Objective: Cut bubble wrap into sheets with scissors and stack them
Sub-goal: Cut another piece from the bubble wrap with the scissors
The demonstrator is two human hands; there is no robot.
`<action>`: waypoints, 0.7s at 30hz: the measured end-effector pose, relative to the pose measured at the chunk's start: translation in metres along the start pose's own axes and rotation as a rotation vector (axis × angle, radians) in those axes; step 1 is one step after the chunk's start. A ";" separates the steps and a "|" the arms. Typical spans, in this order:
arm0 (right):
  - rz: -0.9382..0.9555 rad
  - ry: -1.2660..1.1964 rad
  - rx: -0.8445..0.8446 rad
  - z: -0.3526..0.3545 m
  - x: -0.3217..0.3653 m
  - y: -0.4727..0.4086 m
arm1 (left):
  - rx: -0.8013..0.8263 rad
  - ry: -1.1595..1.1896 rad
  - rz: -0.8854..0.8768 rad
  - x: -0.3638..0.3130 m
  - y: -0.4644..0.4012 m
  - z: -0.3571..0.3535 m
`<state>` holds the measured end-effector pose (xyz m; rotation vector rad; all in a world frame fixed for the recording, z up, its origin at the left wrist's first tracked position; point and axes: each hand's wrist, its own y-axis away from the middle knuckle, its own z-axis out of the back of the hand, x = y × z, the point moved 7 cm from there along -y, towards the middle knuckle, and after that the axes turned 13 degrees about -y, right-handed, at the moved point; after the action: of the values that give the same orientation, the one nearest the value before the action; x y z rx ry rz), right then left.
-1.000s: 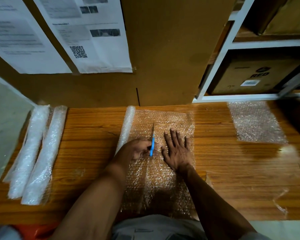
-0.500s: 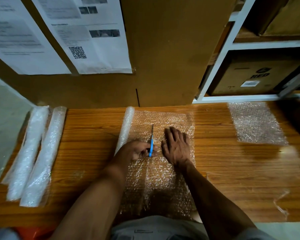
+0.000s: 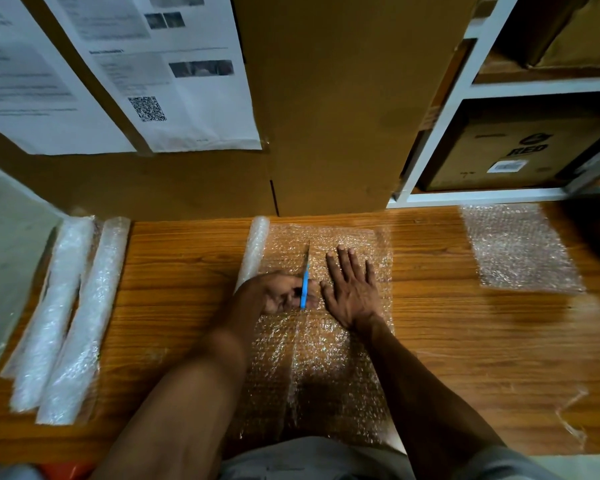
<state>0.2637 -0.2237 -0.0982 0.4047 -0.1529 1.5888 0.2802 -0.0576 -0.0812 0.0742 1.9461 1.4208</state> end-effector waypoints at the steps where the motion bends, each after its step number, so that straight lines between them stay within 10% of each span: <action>1: 0.001 0.000 -0.002 0.000 0.000 0.000 | 0.001 -0.004 0.002 -0.003 -0.001 0.000; 21: -0.020 -0.024 0.011 0.000 -0.001 -0.002 | -0.121 -0.043 -0.054 -0.011 -0.020 0.013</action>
<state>0.2653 -0.2248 -0.0990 0.4326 -0.1580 1.5661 0.3027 -0.0602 -0.0948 -0.0034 1.8096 1.4862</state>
